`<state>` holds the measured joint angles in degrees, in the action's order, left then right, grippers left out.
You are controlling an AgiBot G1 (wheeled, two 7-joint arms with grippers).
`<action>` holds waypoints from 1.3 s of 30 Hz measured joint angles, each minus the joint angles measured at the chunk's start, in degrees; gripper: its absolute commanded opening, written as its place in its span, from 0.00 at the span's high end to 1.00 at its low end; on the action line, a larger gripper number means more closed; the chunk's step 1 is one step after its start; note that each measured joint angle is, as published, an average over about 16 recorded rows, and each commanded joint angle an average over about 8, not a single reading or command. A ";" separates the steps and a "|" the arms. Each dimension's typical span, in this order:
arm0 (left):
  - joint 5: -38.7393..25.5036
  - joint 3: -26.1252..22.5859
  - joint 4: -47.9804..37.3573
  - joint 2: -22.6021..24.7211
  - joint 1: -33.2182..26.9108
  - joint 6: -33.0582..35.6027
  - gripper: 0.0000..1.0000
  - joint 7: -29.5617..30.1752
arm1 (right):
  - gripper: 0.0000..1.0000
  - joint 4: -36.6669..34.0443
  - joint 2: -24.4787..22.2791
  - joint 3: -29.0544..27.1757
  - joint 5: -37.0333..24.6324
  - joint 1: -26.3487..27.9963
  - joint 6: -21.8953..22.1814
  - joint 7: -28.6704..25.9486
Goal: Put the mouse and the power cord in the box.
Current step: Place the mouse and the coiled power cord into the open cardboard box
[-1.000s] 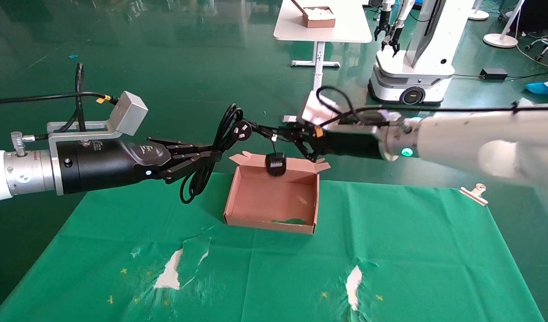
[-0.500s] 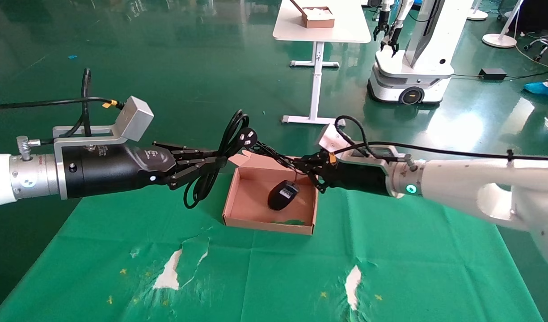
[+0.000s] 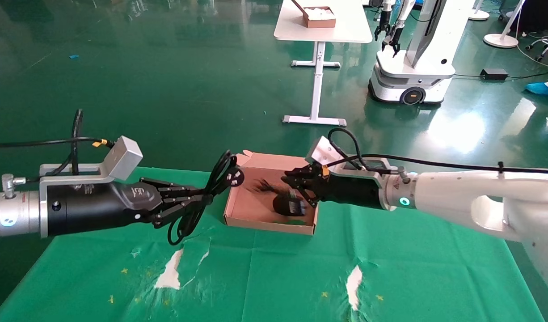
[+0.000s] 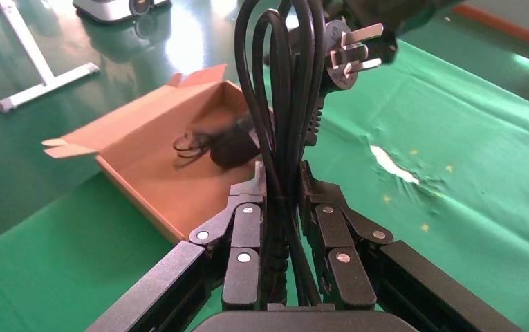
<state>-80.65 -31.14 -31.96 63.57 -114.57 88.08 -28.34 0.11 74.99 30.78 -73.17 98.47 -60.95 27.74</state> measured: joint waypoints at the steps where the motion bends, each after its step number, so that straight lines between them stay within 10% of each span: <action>1: -0.24 -0.17 -1.46 0.23 -0.33 0.02 1.00 -1.13 | 0.00 0.13 -0.16 -0.05 0.07 0.06 -0.18 0.09; 12: -1.69 -1.31 -5.99 7.55 -0.05 -7.74 1.00 -11.70 | 0.00 4.07 -3.56 0.00 0.14 3.54 -8.93 1.30; 25: -8.27 -2.87 32.37 15.30 13.06 -29.30 1.00 -8.22 | 0.00 19.82 -9.69 2.64 -2.50 9.56 -25.04 -3.05; 34: -10.99 -6.96 47.42 15.45 16.89 -33.29 0.03 -1.23 | 0.00 29.42 -12.49 3.85 -3.20 8.92 -28.93 -7.13; 39: -11.00 -7.64 48.48 15.49 16.99 -32.97 0.00 0.26 | 0.00 30.61 -12.83 3.90 -3.16 8.64 -28.97 -7.73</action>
<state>-91.65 -38.78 16.52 79.05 -97.58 55.11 -28.08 30.72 62.17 34.68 -76.34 107.11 -89.92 20.01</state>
